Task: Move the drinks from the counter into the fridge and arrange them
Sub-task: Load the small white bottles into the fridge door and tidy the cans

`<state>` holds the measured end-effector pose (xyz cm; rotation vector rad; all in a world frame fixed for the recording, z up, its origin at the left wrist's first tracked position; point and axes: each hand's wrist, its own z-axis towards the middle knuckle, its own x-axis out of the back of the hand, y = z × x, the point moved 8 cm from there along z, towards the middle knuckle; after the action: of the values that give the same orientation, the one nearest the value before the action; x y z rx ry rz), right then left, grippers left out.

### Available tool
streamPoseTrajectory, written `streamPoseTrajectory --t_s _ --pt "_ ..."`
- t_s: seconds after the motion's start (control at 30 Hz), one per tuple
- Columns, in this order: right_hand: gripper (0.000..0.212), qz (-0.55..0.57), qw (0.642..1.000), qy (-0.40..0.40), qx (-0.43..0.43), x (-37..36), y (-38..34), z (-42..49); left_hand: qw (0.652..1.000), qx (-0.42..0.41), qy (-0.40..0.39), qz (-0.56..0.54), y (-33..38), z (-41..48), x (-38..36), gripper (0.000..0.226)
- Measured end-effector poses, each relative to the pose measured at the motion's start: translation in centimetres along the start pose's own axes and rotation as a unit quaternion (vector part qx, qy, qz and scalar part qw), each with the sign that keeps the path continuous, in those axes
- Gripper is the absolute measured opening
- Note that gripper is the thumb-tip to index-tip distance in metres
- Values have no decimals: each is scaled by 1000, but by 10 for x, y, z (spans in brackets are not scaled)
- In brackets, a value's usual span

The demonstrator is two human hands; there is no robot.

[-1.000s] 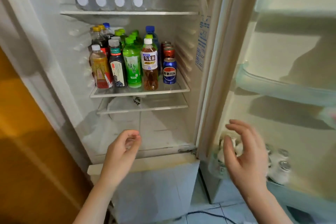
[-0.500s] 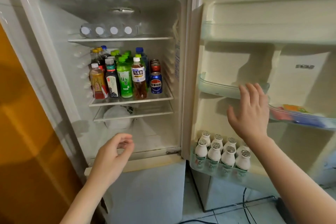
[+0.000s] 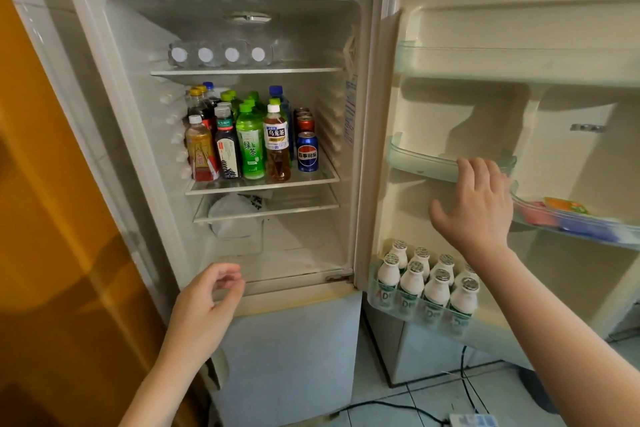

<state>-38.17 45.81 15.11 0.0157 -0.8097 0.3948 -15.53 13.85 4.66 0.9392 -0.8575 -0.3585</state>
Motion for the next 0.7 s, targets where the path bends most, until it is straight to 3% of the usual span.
streamPoseTrajectory --t_s 0.23,0.33,0.43,0.53,0.63,0.7 --pt "84 -64 994 -83 13 10 -42 -24 1000 16 -13 -14 -23 -19 44 17" --pt "77 -27 995 -99 17 26 -68 -46 1000 5 -19 -19 -27 -23 61 16" --pt "57 79 996 10 35 65 -94 -84 999 -1 -32 -25 -33 -26 74 15" --pt "41 130 972 195 -10 119 -94 -128 998 -1 -51 -35 -41 -29 82 15" --pt "42 90 928 349 -91 164 -78 -169 997 -1 -66 -42 -45 -32 87 14" --pt "53 69 919 354 -157 174 -63 -189 996 1 -80 -47 -47 -34 87 16"
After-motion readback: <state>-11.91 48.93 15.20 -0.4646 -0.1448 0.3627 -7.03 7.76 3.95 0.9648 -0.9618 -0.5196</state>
